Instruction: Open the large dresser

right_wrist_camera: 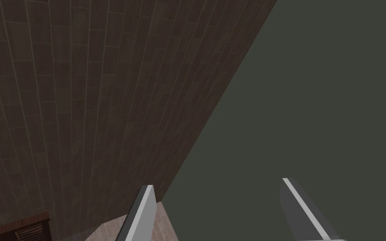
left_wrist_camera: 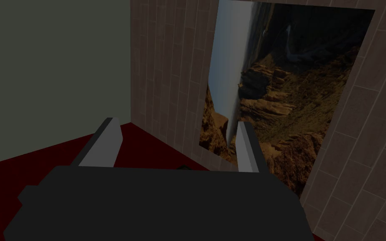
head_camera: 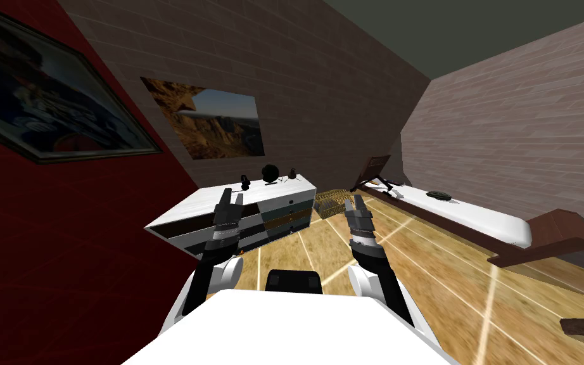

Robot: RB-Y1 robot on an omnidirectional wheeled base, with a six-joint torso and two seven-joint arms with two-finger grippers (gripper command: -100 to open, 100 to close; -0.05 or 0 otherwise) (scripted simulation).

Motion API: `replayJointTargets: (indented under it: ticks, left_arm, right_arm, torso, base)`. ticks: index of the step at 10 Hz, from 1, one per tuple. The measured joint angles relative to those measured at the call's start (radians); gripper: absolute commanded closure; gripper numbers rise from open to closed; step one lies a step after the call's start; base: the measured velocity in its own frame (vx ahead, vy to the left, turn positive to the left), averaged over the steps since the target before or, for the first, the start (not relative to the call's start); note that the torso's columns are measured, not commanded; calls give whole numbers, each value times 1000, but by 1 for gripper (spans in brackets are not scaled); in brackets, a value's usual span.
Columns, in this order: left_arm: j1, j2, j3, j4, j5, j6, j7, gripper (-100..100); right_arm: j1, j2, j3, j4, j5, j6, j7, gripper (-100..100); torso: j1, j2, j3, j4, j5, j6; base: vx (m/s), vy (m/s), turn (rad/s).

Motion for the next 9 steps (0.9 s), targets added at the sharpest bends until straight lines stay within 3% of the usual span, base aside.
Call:
replayJointTargets:
  ticks: [2, 9]
  left_arm:
    - [0, 0, 0, 0, 0, 0, 0, 0]
    - [0, 0, 0, 0, 0, 0, 0, 0]
  right_arm:
    - [0, 0, 0, 0, 0, 0, 0, 0]
    - [0, 0, 0, 0, 0, 0, 0, 0]
  torso:
    - [0, 104, -209, 105, 0, 0]
    - [0, 618, -1234, 617, 0, 0]
  base:
    - [0, 0, 0]
    - [0, 0, 0]
